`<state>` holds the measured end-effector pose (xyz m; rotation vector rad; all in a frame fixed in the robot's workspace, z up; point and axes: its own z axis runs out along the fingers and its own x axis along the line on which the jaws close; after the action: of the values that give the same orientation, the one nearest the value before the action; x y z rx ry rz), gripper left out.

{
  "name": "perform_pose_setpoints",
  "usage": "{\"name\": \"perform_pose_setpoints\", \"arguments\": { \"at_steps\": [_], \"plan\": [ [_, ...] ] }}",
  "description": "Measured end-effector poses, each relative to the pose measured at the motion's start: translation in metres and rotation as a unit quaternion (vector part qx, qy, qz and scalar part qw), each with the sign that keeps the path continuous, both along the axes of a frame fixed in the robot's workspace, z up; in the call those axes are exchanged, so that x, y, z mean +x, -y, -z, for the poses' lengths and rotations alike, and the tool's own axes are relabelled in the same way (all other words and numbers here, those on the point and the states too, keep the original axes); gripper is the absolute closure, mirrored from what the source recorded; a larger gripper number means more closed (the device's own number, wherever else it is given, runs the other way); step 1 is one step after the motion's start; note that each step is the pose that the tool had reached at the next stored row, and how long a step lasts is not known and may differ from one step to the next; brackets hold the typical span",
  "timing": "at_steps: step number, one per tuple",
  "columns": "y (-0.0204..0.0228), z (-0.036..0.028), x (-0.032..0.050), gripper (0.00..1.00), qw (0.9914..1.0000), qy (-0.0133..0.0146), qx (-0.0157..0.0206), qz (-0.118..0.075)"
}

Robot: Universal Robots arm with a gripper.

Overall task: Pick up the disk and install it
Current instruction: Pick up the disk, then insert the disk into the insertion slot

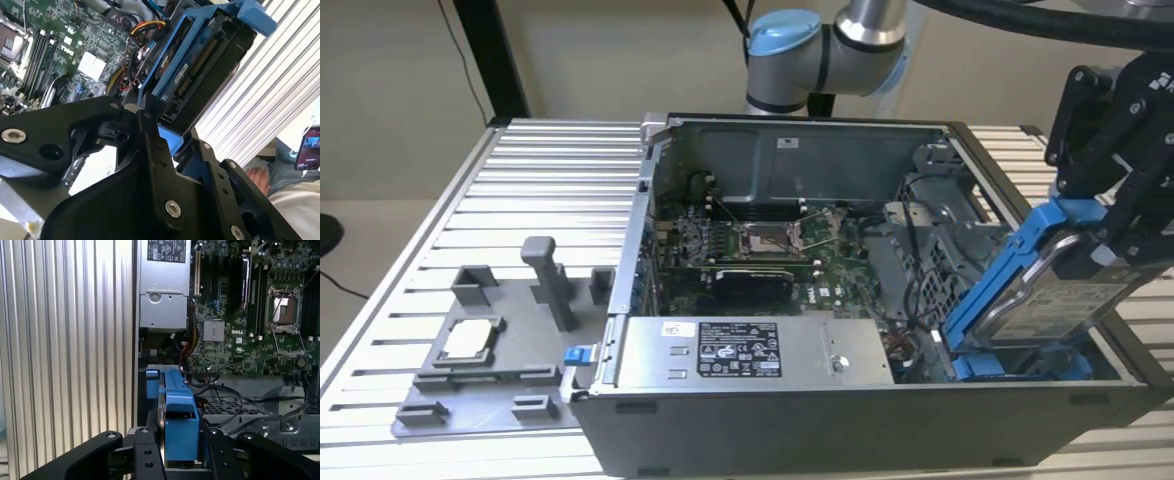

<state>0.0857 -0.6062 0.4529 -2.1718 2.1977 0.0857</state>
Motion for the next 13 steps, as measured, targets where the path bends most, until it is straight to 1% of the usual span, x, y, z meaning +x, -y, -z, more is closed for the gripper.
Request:
{"name": "perform_pose_setpoints", "arguments": {
  "at_steps": [13],
  "plan": [
    [-0.0007, 0.0069, 0.0021, 1.00, 0.99998, 0.0000, 0.0003, 0.006]
  ]
}}
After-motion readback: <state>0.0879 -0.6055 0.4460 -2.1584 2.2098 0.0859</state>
